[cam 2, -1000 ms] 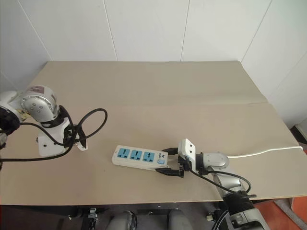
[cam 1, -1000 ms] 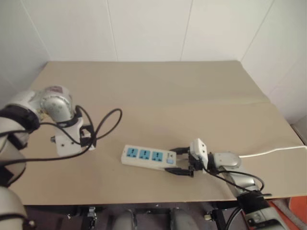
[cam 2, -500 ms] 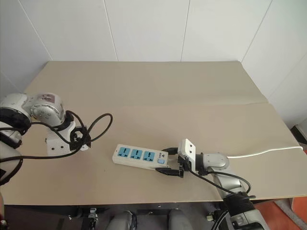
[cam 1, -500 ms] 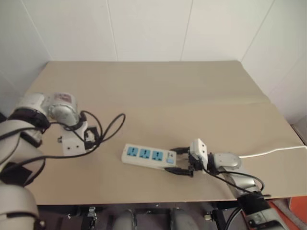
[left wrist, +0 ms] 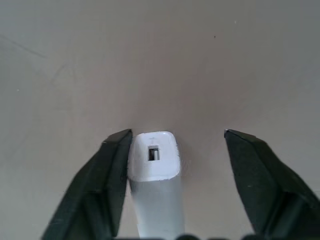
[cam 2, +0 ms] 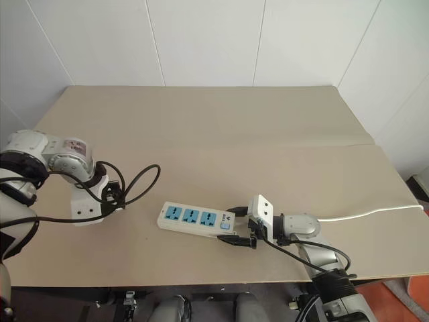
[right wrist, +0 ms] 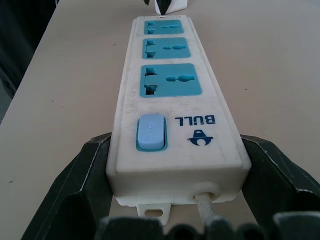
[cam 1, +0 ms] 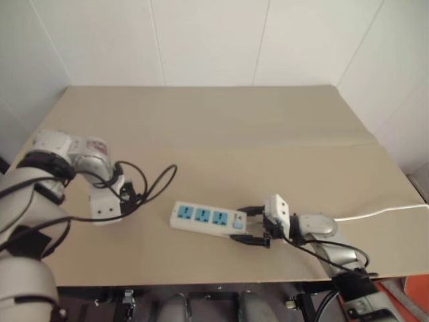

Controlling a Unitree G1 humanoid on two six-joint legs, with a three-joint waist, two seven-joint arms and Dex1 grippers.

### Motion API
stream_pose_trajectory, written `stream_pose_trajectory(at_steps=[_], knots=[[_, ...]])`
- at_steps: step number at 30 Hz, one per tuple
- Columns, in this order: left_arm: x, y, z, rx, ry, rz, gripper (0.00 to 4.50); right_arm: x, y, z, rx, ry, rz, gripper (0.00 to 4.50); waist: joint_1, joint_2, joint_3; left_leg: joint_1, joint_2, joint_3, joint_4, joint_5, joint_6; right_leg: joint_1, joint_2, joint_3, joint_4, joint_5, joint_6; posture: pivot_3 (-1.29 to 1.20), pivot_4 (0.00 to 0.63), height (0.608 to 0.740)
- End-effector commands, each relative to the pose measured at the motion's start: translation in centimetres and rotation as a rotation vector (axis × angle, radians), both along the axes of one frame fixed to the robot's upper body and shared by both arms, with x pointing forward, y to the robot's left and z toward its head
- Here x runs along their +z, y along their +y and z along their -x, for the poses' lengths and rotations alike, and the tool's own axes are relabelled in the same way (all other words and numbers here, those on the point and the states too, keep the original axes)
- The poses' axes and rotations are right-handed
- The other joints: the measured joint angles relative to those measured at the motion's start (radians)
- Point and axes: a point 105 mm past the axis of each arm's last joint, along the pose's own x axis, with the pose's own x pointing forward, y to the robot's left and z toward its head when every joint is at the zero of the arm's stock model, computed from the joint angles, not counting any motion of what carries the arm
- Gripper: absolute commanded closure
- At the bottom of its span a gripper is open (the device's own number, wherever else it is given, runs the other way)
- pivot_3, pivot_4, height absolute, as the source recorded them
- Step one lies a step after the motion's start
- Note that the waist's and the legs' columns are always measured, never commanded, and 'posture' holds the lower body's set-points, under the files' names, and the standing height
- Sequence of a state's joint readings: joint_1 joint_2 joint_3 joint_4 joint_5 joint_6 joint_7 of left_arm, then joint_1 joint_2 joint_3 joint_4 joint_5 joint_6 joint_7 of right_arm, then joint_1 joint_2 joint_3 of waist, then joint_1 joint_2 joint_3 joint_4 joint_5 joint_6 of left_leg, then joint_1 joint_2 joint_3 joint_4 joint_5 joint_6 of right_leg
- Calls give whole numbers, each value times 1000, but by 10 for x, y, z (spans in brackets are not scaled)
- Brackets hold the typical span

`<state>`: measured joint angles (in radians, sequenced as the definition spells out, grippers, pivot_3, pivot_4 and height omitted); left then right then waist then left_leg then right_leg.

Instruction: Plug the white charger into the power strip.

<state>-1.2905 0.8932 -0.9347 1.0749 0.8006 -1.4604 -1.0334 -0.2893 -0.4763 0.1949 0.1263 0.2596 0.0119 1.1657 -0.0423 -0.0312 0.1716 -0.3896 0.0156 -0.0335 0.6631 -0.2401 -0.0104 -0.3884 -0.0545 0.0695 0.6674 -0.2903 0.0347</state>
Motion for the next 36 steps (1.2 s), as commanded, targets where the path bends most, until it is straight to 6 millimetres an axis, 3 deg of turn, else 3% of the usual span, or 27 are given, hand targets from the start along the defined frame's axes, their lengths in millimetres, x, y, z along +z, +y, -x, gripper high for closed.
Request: stream_pose_trajectory(at_steps=[1,4,5,10,14,18,21,23,27,30,32,36], knots=[[3,-1,-4,-14,-27,11,2438,-11,-7,-3,-51,30,39,1080,0,0,0,0,0,0,0,0,0,0,0,0,0,0,0,0,150,740],[1,-1,-6,-22,-40,12,3364,-11,-7,-4,-52,31,40,1080,1,0,0,1,0,0,0,0,0,0,0,0,1,0,0,0,150,740],[0,-2,-7,-24,-44,14,3488,-11,-8,-4,-53,31,42,1080,1,0,0,1,-1,0,0,0,0,1,0,0,1,0,0,0,150,740],[4,-5,-14,-11,-87,50,3487,-12,-9,-4,-53,27,51,1080,2,0,0,3,-1,0,0,1,1,1,-1,0,4,0,0,0,150,740],[26,-22,-20,38,-118,210,3487,-12,-9,-5,-48,26,55,1080,2,-1,0,3,-1,0,1,1,1,1,-1,0,6,0,0,0,150,740],[69,-45,-21,247,-67,461,3487,-10,-9,-4,-35,20,54,1080,7,-5,0,0,-1,0,5,1,1,0,-1,-2,6,0,0,0,150,740],[100,-70,-9,436,133,690,3487,-7,-8,-4,-16,13,49,1080,0,-9,1,-3,-2,0,6,1,2,0,0,-3,3,0,0,0,150,740],[118,-82,-12,512,217,890,3487,-5,-7,-5,-9,11,46,1080,-5,-5,-1,-3,-3,1,5,0,3,1,-2,-3,2,-1,2,0,150,740],[151,-102,-29,699,592,1531,3487,-4,-8,-8,22,-4,55,1080,-7,-4,-1,-1,-2,0,4,0,3,-1,-3,-4,6,-2,4,0,150,740],[147,-106,-34,787,890,1719,3487,-5,-10,-10,45,-18,69,1080,-6,-4,-1,-1,-2,-1,5,0,2,-1,-3,-5,8,-2,4,0,150,740],[135,-110,-36,853,1049,1739,3487,-7,-10,-12,57,-33,84,1080,-5,-4,-1,-1,-2,-1,5,0,2,-2,-3,-6,10,-2,4,0,150,740],[88,-127,-31,917,1215,1689,3487,-11,-14,-18,65,-31,111,1080,-5,-4,-1,1,-2,-1,5,0,2,-2,-4,-6,12,-2,4,0,150,740]])
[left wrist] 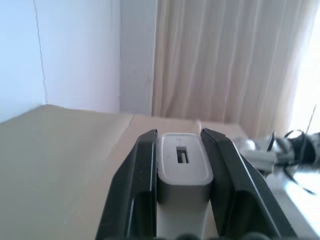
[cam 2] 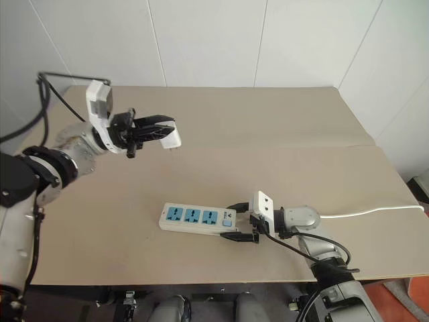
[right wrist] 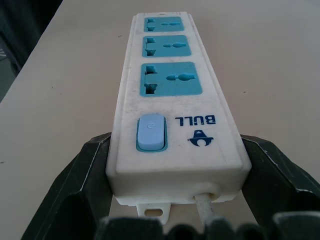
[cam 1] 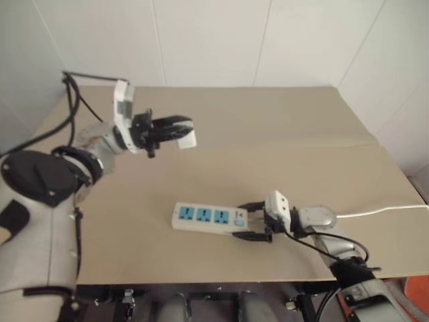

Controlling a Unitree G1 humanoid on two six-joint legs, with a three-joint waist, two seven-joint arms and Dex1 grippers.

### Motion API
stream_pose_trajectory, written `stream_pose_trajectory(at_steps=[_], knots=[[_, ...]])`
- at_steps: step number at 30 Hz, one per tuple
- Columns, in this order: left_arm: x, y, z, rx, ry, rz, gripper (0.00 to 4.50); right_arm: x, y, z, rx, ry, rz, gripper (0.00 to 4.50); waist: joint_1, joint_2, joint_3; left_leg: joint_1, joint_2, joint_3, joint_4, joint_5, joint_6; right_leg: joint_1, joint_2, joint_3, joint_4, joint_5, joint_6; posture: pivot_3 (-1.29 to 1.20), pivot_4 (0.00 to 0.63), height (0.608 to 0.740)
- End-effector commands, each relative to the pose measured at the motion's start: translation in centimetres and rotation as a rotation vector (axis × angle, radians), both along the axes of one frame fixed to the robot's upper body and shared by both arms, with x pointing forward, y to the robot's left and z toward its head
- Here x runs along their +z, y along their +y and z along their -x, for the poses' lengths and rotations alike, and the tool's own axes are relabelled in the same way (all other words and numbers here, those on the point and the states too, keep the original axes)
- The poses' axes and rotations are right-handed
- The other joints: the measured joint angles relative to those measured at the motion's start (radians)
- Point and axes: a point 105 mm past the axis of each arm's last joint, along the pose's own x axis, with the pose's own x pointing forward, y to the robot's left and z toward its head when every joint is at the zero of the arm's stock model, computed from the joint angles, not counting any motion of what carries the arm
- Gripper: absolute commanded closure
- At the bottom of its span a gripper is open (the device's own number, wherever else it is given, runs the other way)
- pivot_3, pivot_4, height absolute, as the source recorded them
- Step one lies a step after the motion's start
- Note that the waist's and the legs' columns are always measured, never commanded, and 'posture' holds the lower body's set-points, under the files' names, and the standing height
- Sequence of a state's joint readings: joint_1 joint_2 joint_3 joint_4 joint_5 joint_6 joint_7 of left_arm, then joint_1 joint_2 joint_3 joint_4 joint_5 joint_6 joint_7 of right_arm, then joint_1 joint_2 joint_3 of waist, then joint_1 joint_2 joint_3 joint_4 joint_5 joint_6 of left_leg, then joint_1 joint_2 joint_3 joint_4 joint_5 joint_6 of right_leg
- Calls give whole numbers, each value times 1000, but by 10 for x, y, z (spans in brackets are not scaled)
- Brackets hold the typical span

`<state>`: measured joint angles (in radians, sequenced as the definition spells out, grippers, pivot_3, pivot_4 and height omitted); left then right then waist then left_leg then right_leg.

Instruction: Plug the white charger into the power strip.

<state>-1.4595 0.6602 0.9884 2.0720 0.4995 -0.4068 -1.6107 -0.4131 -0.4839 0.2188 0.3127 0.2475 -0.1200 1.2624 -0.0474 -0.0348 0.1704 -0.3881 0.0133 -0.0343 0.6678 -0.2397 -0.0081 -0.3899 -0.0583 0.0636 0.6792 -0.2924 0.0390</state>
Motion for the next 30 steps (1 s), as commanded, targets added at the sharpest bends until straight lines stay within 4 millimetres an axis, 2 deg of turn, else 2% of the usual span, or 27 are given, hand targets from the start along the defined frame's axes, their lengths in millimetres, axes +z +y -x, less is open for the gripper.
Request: stream_pose_trajectory(at_steps=[1,3,4,6,8,14,17,24,30], knots=[[-28,-15,7,-66,85,42,3487,-14,-11,-5,-21,15,73,1080,0,0,0,0,0,0,0,0,0,0,0,0,0,0,0,0,150,740],[-38,-19,10,-77,106,63,3487,-16,-11,-6,-20,10,76,1080,0,0,0,1,0,0,0,0,0,0,0,0,1,0,0,0,150,740],[-43,-25,10,-91,140,92,3487,-16,-11,-7,-22,9,72,1080,1,0,0,0,0,0,0,0,0,-1,0,0,1,0,0,0,150,740],[-63,-42,16,-107,128,107,3487,-18,-9,-7,-26,5,67,1080,2,0,0,0,0,0,0,0,-1,-1,0,0,2,0,0,0,150,740],[-74,-54,21,-113,83,97,3487,-19,-6,-6,-27,5,60,1080,4,0,-1,2,0,0,0,0,-1,1,-1,0,2,0,0,0,150,740],[-85,-74,33,-177,-10,20,3487,-25,-3,-3,-31,9,56,1080,-6,0,-1,3,1,1,0,0,-1,0,0,0,3,1,-1,0,150,740],[-97,-76,40,-207,-59,-63,3487,-26,-2,-3,-36,8,59,1080,-5,1,-1,3,1,1,0,0,-1,1,0,0,3,1,-1,0,150,740],[-97,-73,39,-233,-10,-100,3487,-29,-3,-3,-49,8,68,1080,-9,1,-1,4,1,1,0,0,-1,1,1,0,3,1,-1,0,150,740],[-99,-62,38,-233,45,-126,3487,-31,-2,-3,-52,5,73,1080,-15,1,-1,4,1,1,0,0,-1,1,1,0,3,1,-1,0,150,740]])
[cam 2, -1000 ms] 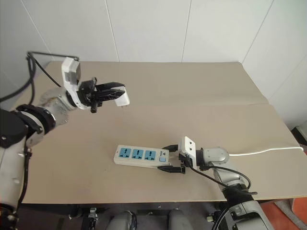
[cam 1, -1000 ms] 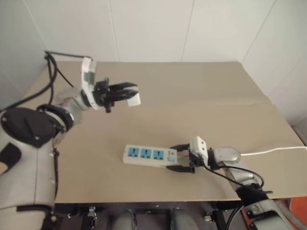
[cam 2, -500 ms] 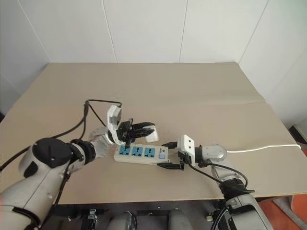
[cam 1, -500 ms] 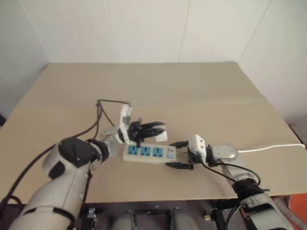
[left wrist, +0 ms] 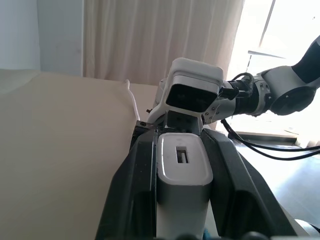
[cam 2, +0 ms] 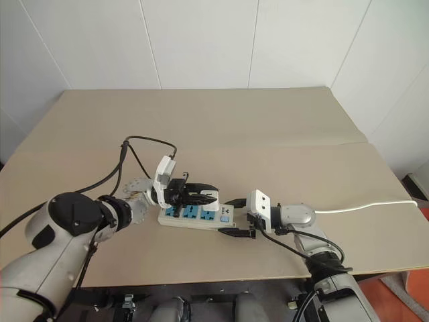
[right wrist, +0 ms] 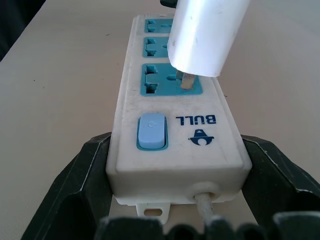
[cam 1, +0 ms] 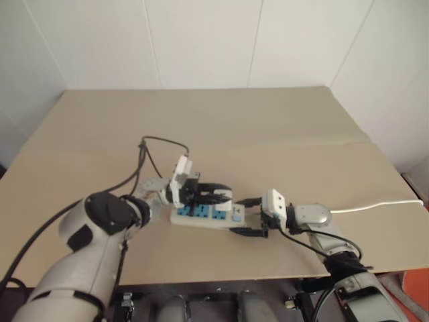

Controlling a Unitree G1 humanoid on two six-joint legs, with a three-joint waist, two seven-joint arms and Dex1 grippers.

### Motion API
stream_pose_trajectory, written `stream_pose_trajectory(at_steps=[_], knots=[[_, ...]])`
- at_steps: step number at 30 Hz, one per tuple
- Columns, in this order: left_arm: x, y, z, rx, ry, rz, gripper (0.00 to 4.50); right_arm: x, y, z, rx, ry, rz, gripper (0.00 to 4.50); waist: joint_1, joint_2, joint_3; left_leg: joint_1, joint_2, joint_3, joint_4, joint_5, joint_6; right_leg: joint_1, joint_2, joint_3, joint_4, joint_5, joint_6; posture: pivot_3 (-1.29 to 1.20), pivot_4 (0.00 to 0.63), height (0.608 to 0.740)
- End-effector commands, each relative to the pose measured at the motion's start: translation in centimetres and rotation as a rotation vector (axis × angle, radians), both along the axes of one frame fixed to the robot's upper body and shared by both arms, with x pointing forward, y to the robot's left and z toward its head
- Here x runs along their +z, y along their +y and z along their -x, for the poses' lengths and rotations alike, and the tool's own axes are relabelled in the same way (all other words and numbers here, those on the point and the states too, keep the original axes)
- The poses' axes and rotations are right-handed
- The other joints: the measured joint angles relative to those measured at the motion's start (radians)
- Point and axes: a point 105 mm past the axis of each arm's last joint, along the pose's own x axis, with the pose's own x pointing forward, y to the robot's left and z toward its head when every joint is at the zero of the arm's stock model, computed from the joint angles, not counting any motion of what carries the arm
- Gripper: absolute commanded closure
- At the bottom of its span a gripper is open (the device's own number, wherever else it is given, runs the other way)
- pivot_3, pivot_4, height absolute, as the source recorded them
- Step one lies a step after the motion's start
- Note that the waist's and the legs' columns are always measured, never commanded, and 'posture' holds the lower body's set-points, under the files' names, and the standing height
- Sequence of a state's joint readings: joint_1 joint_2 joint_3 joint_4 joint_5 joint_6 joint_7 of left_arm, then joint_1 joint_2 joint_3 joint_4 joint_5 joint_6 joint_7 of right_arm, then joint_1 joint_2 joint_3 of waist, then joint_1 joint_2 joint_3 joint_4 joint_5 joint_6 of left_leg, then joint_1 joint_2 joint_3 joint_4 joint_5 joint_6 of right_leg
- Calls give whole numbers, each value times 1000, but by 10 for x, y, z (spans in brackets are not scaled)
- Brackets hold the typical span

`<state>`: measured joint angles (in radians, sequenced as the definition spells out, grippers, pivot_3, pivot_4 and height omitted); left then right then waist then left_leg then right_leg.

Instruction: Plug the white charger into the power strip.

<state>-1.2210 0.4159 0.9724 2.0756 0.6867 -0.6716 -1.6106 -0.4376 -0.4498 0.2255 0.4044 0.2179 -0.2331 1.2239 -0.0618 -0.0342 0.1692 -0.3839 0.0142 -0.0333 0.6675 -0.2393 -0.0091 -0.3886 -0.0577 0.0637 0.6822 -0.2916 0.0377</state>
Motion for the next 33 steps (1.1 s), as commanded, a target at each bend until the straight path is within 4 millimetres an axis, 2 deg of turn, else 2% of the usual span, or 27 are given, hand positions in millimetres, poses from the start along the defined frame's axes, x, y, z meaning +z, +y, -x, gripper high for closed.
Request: stream_pose_trajectory(at_steps=[1,13,25,33], knots=[[7,2,-1,-12,17,8,3487,-27,-5,4,-32,66,82,1080,-2,0,0,0,0,0,0,0,0,0,0,0,0,0,0,0,150,740],[-2,-2,6,-64,64,-28,3487,-31,-2,6,-34,70,86,1080,-6,0,0,1,0,0,0,0,0,0,0,0,0,0,0,0,150,740],[-13,3,12,-89,94,-83,3487,-32,-2,5,-37,69,95,1080,-7,1,-1,2,0,0,0,0,0,2,0,0,0,0,0,0,150,740],[-21,14,16,-96,24,-159,3487,-33,-2,4,-36,71,97,1080,-8,2,-6,4,1,0,-1,0,0,2,0,0,0,0,0,0,150,740]])
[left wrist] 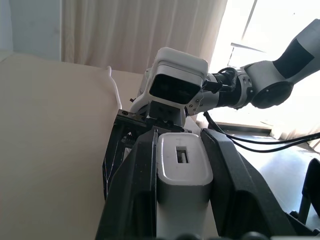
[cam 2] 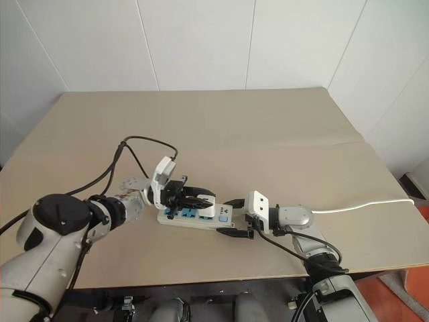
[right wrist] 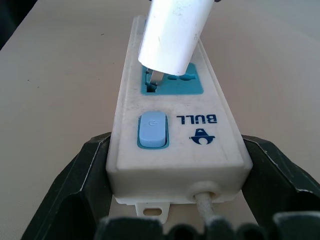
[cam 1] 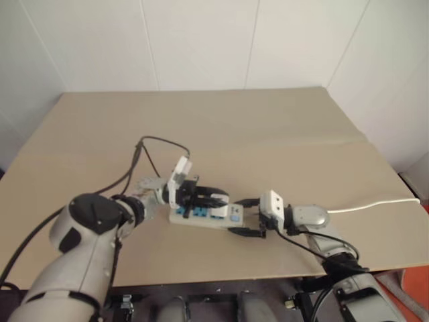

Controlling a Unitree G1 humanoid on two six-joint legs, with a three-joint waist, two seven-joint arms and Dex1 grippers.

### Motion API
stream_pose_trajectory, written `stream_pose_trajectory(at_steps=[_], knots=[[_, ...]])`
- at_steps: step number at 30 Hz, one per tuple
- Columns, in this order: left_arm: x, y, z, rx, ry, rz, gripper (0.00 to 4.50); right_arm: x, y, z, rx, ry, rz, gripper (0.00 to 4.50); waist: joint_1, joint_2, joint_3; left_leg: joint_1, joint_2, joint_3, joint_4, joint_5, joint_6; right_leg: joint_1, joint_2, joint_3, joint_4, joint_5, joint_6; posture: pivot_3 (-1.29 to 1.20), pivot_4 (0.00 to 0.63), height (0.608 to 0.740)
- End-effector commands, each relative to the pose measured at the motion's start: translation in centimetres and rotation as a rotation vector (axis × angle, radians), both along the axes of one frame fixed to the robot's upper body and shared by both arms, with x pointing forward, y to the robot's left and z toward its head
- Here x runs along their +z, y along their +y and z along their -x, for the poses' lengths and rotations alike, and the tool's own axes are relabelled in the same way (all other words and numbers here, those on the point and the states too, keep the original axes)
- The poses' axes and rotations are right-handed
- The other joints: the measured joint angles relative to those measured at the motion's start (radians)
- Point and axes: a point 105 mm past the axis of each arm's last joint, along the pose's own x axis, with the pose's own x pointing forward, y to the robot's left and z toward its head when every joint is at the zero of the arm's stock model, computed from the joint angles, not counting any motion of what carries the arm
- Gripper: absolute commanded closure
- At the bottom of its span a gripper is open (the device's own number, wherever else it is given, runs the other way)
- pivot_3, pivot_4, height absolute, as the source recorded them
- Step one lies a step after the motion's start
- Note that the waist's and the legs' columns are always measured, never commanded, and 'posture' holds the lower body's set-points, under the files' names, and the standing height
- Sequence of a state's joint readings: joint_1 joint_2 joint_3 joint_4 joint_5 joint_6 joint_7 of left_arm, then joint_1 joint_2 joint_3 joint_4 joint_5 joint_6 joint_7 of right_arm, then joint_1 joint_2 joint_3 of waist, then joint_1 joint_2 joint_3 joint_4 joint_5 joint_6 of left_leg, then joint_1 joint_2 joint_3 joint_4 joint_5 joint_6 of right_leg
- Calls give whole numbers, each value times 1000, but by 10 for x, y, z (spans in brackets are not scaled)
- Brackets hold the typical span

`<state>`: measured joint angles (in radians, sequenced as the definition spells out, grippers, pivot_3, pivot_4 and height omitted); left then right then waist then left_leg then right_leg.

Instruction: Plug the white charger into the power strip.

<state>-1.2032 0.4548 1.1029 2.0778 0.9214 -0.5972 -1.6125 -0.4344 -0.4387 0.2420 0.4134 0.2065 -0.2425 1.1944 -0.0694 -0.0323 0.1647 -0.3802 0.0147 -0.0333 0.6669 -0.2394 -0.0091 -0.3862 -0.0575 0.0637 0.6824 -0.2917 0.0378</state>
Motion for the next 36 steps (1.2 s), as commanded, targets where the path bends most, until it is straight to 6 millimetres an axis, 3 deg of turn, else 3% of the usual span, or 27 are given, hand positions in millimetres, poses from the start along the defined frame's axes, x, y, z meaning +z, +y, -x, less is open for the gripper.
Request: stream_pose_trajectory(at_steps=[1,13,19,26,35,36], knots=[[-15,11,9,-25,-7,-83,3487,-28,-6,4,-24,70,95,1080,0,1,-2,1,0,0,0,0,0,0,0,0,0,0,0,0,150,740],[-21,8,15,-7,-143,-19,3487,-28,-8,5,-32,65,95,1080,-2,1,-8,4,1,1,-5,0,0,1,2,2,0,0,0,0,150,740],[-32,17,22,7,-177,-33,3487,-26,-8,4,-36,63,86,1080,-1,1,-8,5,1,1,-5,0,0,1,2,2,0,0,0,0,150,740],[-53,32,33,14,-130,-98,3487,-26,-8,4,-35,57,88,1080,-3,2,-17,9,2,2,-7,0,0,4,2,2,0,0,0,0,150,740],[-55,33,28,28,20,-138,3487,-27,-9,4,-38,55,98,1080,-4,7,-27,11,3,2,-8,0,0,6,4,3,-1,-5,8,0,150,740],[-55,33,27,27,29,-138,2927,-28,-9,5,-38,55,100,1080,-5,7,-27,11,3,2,-8,0,0,6,4,3,-1,-5,8,0,150,740]])
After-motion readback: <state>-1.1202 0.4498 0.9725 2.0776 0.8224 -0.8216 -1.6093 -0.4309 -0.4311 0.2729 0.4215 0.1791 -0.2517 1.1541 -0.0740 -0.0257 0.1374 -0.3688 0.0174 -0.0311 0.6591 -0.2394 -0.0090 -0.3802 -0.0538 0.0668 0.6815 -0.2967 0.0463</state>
